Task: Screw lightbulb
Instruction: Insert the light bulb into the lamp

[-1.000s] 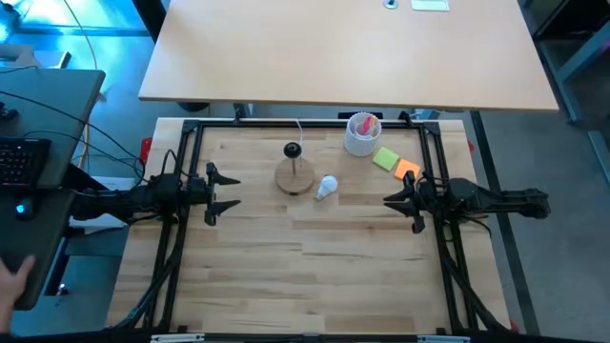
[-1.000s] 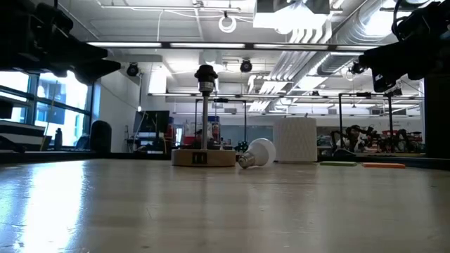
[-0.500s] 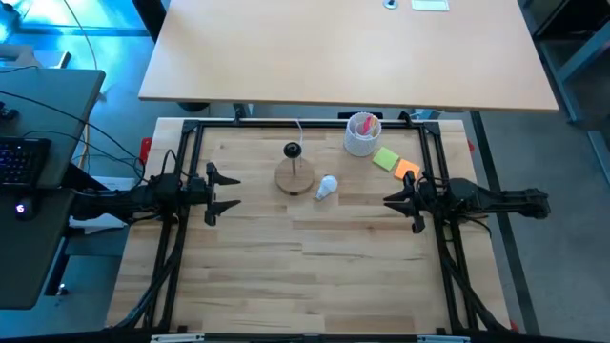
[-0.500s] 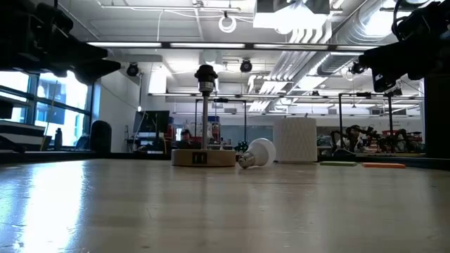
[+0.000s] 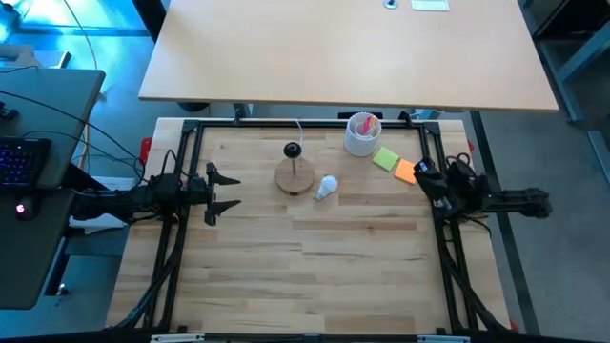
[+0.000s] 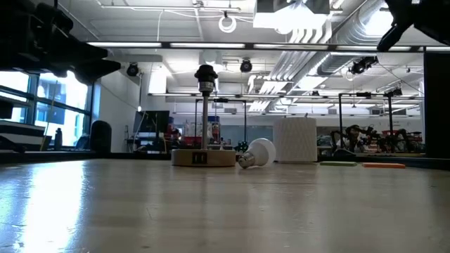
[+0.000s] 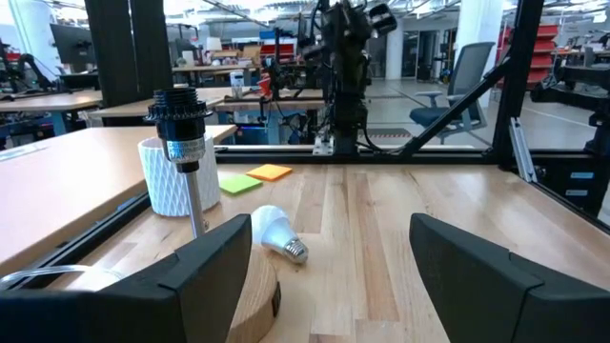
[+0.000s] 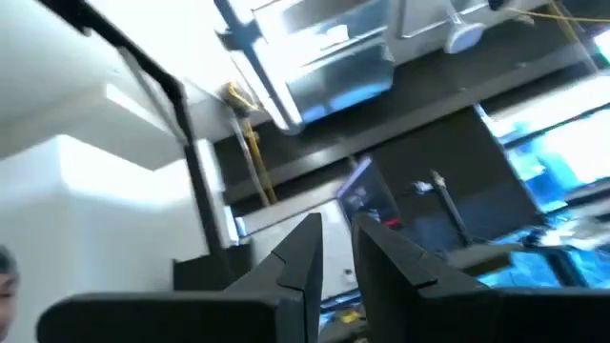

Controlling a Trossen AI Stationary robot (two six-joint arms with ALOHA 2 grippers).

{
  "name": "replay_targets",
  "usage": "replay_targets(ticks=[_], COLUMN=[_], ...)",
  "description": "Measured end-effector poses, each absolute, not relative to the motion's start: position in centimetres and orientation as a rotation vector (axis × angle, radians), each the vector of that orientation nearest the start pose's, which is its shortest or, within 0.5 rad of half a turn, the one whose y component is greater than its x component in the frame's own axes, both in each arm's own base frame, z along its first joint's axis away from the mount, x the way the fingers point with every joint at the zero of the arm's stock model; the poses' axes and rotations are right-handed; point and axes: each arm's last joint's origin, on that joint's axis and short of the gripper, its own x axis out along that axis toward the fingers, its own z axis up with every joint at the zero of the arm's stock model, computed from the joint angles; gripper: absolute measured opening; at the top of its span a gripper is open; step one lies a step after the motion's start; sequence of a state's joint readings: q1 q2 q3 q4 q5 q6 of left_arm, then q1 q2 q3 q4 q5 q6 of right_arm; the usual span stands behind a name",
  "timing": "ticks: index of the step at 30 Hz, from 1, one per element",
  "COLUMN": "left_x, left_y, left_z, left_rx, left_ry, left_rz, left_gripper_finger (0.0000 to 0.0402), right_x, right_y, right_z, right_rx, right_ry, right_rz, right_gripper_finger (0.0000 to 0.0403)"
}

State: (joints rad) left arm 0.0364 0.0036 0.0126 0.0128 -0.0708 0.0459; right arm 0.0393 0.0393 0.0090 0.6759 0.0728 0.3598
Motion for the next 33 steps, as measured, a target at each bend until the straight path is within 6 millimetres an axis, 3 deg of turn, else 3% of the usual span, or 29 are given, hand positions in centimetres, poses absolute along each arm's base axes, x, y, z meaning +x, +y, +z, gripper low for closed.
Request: replay_targets(ticks=[7,17,24,28,33], left_x=[9.7,9.7,9.7,9.7,9.7], left_y=[0.6,0.6,0.6,0.6,0.6], left_z=[16.9,16.9,16.9,16.9,16.9], left_rx=[0.046,0.046,0.046,0.045,0.046], left_ry=[-0.019,-0.019,-0.019,-0.019,-0.019], left_rz=[0.108,0.108,0.108,0.108,0.108], left_gripper_finger=[0.028,0.028,0.028,0.028,0.028], right_x=[9.9,14.0,18.2,20.9,24.5], right_y=[-0.6,-3.8,-8.3,-11.0,-13.4], right_z=[21.0,18.9,19.4,18.7,17.5], right_rx=[0.423,0.419,0.396,0.421,0.377], right_ry=[-0.498,-0.022,0.281,0.445,0.526], right_rz=[-0.202,-0.382,-0.274,-0.161,-0.026], right_gripper_finger=[0.0057,0.0082,0.017,0.0238,0.0308])
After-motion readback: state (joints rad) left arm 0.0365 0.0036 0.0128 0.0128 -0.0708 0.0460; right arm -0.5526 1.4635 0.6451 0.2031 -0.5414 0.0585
